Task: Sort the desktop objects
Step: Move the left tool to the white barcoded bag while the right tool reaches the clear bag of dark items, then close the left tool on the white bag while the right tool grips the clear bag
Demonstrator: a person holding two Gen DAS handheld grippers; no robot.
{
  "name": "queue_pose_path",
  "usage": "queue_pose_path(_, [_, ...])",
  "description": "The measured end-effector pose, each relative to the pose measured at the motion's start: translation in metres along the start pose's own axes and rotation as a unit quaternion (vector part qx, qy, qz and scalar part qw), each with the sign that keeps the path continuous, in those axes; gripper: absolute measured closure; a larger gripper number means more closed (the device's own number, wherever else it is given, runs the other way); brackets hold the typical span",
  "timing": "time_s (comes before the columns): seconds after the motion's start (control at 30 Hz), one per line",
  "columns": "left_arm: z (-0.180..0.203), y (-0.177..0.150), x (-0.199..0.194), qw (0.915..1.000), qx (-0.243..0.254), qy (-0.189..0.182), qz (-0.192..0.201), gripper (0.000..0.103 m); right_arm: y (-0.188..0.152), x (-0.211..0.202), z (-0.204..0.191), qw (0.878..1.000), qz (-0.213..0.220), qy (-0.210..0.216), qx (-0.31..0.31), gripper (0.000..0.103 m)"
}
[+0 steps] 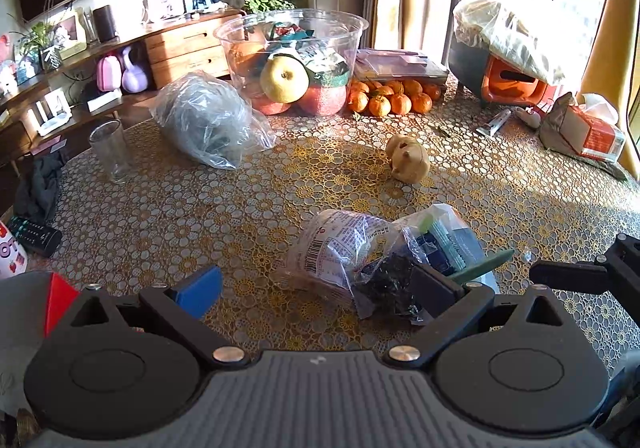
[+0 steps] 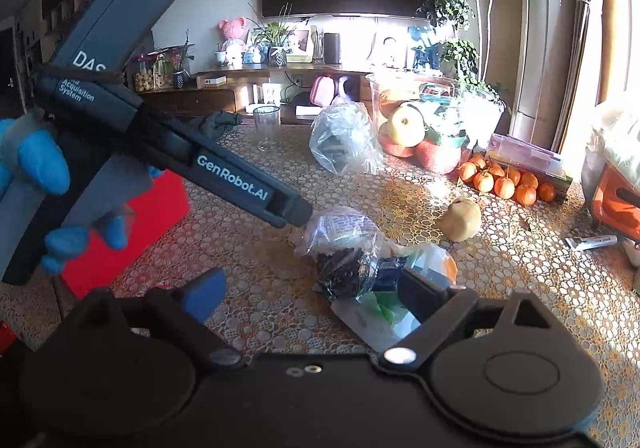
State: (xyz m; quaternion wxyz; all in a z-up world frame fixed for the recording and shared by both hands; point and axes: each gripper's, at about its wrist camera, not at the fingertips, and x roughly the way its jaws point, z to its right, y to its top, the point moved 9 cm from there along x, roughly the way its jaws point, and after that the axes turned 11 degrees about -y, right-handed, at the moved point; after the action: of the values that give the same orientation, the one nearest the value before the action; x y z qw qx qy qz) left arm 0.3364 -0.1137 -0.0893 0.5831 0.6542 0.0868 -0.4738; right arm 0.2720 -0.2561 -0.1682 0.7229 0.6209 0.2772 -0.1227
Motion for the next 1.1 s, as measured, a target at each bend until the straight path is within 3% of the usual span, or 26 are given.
queue_pose_path(0.37, [-0.017, 0.016, 0.048, 0.9989, -0.001, -0.030, -0.037, 0.000, 0.001, 0.034, -0.009, 1.000, -0.004, -0.010, -0.026, 0.011])
queue_pose_path(1.1, [-0.036, 0.008, 0.107, 0.9938, -0.001, -0.059, -0.094, 0.000, -0.015, 0.082, -0.007, 0.997, -0.023, -0.043, -0.056, 0.026])
